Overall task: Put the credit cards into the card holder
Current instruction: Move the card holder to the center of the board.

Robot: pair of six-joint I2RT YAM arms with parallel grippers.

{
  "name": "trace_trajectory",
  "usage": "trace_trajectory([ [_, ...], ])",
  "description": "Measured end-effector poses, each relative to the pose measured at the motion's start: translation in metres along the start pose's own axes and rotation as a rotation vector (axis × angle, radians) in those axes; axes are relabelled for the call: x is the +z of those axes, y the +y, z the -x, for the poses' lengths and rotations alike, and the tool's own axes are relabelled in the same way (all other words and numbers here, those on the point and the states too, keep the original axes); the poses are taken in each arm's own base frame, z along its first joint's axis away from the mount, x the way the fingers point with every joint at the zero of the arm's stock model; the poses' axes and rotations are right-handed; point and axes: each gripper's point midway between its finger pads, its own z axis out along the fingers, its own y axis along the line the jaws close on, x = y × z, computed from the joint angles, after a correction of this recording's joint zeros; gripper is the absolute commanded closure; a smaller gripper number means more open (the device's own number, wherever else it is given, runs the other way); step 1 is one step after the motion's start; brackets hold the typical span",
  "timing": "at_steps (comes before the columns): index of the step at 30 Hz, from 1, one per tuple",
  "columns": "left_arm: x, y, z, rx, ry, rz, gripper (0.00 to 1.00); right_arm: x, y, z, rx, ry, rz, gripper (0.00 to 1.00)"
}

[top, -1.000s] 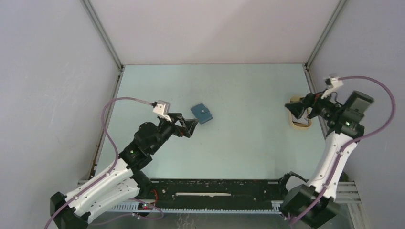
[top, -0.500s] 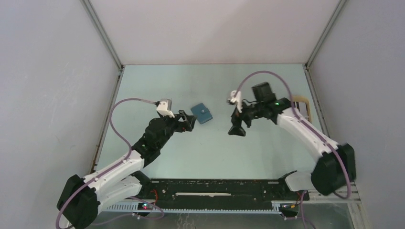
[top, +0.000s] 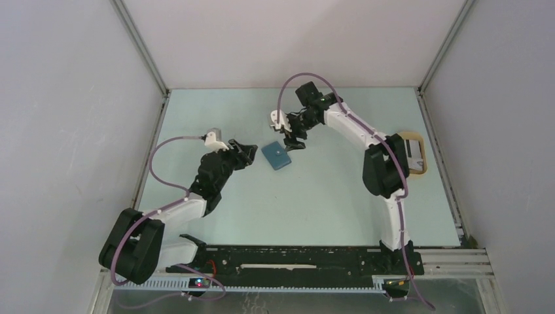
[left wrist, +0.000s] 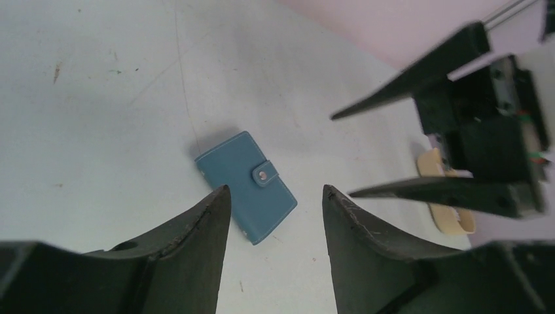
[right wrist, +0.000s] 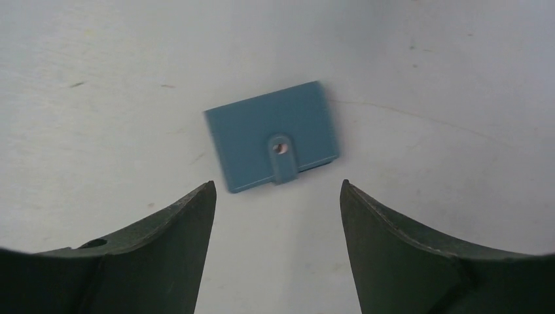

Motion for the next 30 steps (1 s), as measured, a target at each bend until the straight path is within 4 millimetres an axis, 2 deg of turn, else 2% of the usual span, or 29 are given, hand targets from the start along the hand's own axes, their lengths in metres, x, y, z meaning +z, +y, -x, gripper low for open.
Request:
trace_trajectory([
  [1, 0.001, -0.001, 0.0, -0.013, -0.001, -0.006, 0.42, 0.004, -0.012, 0.0, -0.016, 0.007, 0.001, 0.22],
  [3, 0.001, -0.005, 0.004, -0.028, -0.013, -0.024, 0.42, 0.011, -0.023, -0.003, -0.026, 0.017, 0.004, 0.22],
  [8, 0.0, -0.01, 0.008, -0.054, -0.038, -0.05, 0.42, 0.032, -0.03, -0.018, -0.014, 0.06, 0.039, 0.25],
  [17, -0.001, -0.013, 0.009, -0.069, -0.043, -0.069, 0.42, 0.061, -0.019, -0.055, 0.05, 0.137, 0.109, 0.31],
  [30, -0.001, -0.014, 0.009, -0.07, -0.042, -0.075, 0.42, 0.07, -0.017, -0.058, 0.05, 0.191, 0.127, 0.37],
])
